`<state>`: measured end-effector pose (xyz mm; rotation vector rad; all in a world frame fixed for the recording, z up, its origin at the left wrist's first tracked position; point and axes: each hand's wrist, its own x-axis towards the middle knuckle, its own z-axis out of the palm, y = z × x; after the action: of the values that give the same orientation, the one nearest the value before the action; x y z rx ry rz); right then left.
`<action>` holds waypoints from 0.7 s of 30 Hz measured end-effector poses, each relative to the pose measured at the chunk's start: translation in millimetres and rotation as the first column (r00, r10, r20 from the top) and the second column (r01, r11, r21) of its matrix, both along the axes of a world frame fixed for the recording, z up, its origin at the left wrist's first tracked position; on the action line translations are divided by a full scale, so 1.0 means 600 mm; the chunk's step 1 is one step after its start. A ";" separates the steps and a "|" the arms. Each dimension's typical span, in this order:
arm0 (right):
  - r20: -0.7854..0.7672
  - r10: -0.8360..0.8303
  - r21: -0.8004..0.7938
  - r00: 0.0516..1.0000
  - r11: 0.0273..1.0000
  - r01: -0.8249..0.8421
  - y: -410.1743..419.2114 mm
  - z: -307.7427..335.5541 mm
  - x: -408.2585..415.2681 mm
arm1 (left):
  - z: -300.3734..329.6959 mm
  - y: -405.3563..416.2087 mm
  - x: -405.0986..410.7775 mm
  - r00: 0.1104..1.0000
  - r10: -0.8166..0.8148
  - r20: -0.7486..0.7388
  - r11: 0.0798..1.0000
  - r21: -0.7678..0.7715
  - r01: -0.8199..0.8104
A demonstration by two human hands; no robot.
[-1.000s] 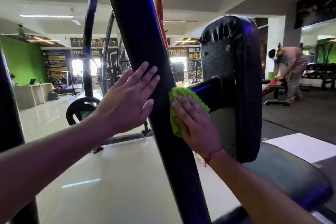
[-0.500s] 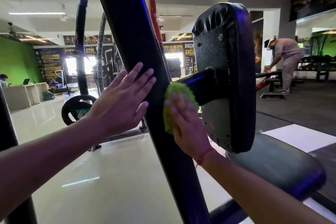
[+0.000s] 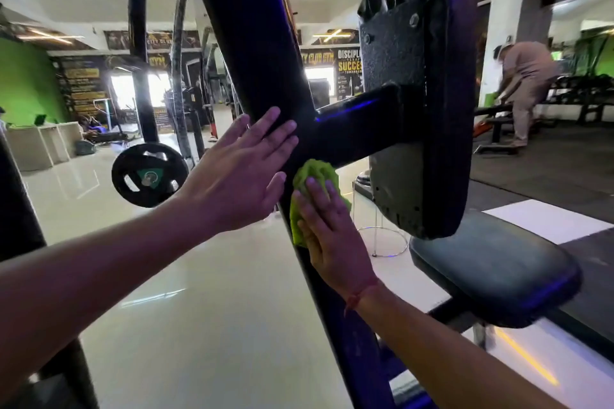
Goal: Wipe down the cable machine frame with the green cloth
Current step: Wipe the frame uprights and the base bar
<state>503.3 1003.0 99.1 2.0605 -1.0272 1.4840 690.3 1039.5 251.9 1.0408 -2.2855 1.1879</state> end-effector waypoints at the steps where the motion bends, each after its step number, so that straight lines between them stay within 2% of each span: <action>1: -0.017 0.005 0.021 1.000 1.000 -0.005 0.005 -0.044 0.001 | -0.011 0.001 -0.001 1.000 -0.004 0.013 1.000 0.011 0.003; 2: 0.047 -0.003 0.058 0.999 0.998 0.000 0.010 -0.088 0.003 | -0.023 0.002 -0.001 1.000 -0.010 0.024 1.000 0.025 0.009; 3: 0.200 -0.028 0.127 0.979 0.992 0.003 0.016 -0.123 0.009 | -0.036 0.002 -0.003 0.999 -0.014 0.037 0.999 0.039 0.013; 5: 0.496 -0.110 0.239 0.861 0.971 -0.013 0.025 -0.157 0.042 | -0.063 0.001 -0.006 0.996 -0.016 0.090 0.998 0.060 0.010; 6: 0.555 -0.122 0.237 0.823 0.971 -0.015 0.028 -0.155 0.067 | -0.076 0.000 -0.009 0.992 -0.018 0.126 0.998 0.070 0.009; 9: 0.514 -0.058 0.165 0.856 0.986 -0.032 0.031 -0.138 0.117 | -0.102 -0.006 -0.012 0.983 -0.023 0.180 0.996 0.085 0.008; 10: 0.542 -0.061 0.165 0.838 0.986 -0.035 0.030 -0.150 0.119 | -0.107 -0.007 -0.012 0.983 -0.025 0.181 0.996 0.084 0.010; 12: 0.682 -0.122 0.243 0.721 0.968 -0.065 0.030 -0.207 0.113 | -0.116 -0.009 -0.014 0.986 -0.034 0.166 0.996 0.084 0.020; 14: 0.812 -0.237 0.336 0.533 0.937 -0.096 0.045 -0.275 0.112 | -0.129 -0.010 -0.015 0.985 -0.052 0.167 0.994 0.100 0.036; 16: 0.881 -0.324 0.398 0.346 0.902 -0.168 0.051 -0.296 0.119 | -0.152 -0.012 -0.016 0.979 -0.060 0.195 0.993 0.113 0.039; 17: 0.888 -0.353 0.418 0.296 0.887 -0.197 0.047 -0.288 0.123 | -0.167 -0.013 -0.017 0.974 -0.067 0.215 0.992 0.122 0.041; 18: 0.887 -0.349 0.416 0.302 0.889 -0.194 0.042 -0.277 0.128 | -0.182 -0.013 -0.019 0.970 -0.076 0.231 0.990 0.133 0.046; 19: 0.881 -0.312 0.389 0.355 0.906 -0.169 0.039 -0.268 0.133 | -0.197 -0.014 -0.022 0.966 -0.088 0.242 0.988 0.145 0.053; 21: 0.824 -0.229 0.327 0.519 0.939 -0.105 0.044 -0.276 0.140 | -0.222 -0.015 -0.029 0.962 -0.101 0.254 0.985 0.161 0.061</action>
<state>587.6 1029.4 -66.3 1.3274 -1.7963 2.5272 672.7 1030.4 118.9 0.8747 -2.6318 1.1947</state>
